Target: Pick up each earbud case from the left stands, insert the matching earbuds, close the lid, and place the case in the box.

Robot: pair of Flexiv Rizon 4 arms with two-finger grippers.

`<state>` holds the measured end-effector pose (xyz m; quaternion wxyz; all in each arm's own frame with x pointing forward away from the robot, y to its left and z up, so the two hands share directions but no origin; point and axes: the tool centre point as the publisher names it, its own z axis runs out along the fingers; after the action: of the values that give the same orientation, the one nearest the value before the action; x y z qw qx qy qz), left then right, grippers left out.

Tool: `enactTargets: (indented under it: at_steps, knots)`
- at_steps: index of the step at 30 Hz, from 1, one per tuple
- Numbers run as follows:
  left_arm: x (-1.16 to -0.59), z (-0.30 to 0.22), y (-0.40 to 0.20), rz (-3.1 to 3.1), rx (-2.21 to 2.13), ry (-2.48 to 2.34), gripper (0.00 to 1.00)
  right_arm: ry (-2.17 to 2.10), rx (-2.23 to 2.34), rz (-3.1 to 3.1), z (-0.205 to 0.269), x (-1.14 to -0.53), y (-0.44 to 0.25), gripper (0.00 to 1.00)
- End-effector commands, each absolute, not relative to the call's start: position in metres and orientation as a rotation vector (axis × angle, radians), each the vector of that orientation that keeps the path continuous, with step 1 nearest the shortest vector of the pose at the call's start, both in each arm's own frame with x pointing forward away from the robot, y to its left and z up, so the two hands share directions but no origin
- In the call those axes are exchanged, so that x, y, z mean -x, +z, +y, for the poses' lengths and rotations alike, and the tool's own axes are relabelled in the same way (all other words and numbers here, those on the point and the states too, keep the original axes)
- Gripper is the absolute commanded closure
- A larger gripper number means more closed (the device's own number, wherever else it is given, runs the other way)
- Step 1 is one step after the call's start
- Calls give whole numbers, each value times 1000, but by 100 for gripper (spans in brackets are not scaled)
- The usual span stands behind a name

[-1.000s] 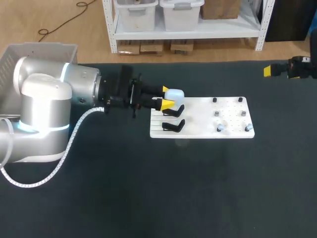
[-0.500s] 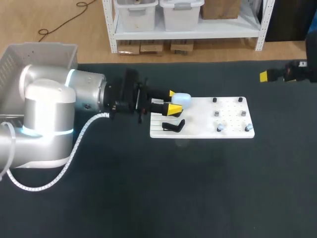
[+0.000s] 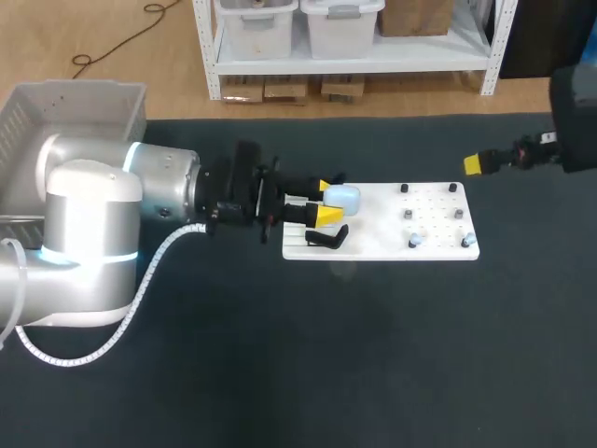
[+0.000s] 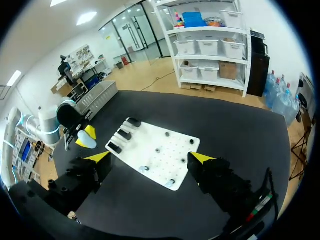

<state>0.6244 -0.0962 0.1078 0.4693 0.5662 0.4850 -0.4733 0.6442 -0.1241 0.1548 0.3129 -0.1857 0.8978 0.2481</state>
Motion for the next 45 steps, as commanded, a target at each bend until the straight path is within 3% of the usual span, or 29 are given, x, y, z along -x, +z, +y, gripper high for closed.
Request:
enactTargets:
  at_steps: [1, 45]
  knots:
    - [-617, -93, 107, 1185, -1376, -1150, 100, 614, 490, 2378, -112, -633, 159, 0]
    - [-609, -79, 102, 1142, -1405, -1146, 100, 656, 628, 2430, -46, -588, 152, 0]
